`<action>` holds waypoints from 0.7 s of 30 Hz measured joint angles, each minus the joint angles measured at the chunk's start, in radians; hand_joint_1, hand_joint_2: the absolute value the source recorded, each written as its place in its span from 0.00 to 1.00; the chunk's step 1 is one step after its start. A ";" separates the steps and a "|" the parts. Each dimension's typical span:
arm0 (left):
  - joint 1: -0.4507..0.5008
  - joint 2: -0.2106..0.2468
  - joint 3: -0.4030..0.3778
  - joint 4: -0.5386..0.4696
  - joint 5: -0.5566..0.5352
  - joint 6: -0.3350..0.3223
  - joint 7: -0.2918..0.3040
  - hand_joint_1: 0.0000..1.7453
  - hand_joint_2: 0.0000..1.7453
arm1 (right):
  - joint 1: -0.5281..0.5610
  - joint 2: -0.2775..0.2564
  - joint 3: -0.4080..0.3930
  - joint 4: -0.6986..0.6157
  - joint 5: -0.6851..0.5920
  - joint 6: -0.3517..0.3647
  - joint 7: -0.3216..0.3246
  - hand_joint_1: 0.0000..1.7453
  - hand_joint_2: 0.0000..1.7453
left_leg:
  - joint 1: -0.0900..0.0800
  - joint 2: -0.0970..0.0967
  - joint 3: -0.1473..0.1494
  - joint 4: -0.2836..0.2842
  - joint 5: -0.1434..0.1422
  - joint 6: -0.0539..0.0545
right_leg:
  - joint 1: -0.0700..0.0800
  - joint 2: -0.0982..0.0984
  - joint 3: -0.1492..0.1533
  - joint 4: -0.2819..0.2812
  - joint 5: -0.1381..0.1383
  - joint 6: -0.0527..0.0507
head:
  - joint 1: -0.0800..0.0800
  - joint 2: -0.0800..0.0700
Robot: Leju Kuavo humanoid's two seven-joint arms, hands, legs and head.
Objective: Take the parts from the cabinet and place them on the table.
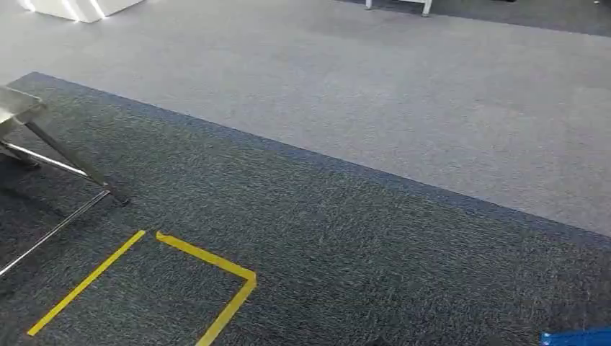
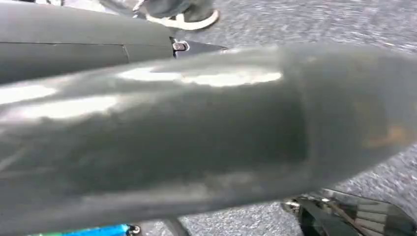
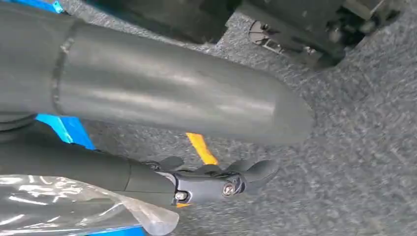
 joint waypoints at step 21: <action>-0.001 0.002 -0.011 0.000 -0.095 0.004 -0.039 0.00 0.00 | 0.015 0.013 -0.015 0.001 -0.071 -0.039 -0.006 0.00 0.00 | -0.010 0.075 0.134 -0.323 0.153 0.017 | -0.019 -0.102 -0.010 0.001 0.005 0.054 | 0.006 0.000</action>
